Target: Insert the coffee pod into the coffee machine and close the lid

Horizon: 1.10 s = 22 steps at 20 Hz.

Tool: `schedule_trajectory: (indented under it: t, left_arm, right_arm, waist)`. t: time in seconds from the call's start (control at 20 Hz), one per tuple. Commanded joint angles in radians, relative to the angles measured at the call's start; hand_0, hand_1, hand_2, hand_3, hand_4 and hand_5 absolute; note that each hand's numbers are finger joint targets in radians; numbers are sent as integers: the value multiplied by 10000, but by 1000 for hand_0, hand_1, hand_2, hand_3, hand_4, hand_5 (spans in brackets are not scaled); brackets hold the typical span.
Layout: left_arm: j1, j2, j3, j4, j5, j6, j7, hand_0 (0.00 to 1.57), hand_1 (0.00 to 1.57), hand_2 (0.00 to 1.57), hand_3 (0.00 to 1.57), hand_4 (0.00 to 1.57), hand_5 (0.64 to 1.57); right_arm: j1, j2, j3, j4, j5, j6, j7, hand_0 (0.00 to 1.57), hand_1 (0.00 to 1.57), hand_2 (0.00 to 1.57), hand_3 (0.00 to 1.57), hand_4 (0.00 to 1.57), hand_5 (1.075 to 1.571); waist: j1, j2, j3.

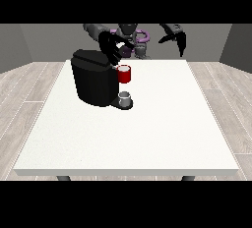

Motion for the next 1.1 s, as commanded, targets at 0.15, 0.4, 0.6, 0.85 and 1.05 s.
schedule_trajectory:
  t: [0.15, 0.4, 0.6, 0.85, 1.05]
  left_arm:
    - [-549, -73, -313, 4, 16, -277, -73, 0, 0, 0, 0, 386, 1571]
    - [-792, 26, -208, 29, 55, -290, -101, 0, 0, 0, 0, 398, 1571]
    - [-1096, -44, -527, 25, -37, -484, -283, 0, 0, 0, 0, 424, 1571]
    - [-1494, -150, -734, 35, 9, -672, -68, 0, 0, 0, 0, 368, 1571]
    - [-1774, -311, -836, 71, 31, -678, -323, 0, 0, 0, 0, 418, 1571]
  right_arm:
    - [-1380, 519, 484, -792, 77, 116, 2, 0, 0, 0, 0, 96, 1571]
    - [-1073, 55, 473, -1602, 205, 298, 344, 0, 0, 0, 0, 0, 1571]
    - [-1457, -359, 317, -1976, 461, 108, 1081, 0, 0, 0, 0, 0, 1571]
    - [-1546, -715, 139, -2235, 526, 456, 1533, 0, 0, 0, 0, 0, 1571]
    - [-1671, -904, -332, -2564, 404, 312, 1650, 0, 0, 0, 0, 0, 1571]
  waist:
    - [1397, 330, -225]
    - [1682, 541, -211]
    - [2356, 976, -214]
    - [2953, 1263, -201]
    - [3350, 1817, -198]
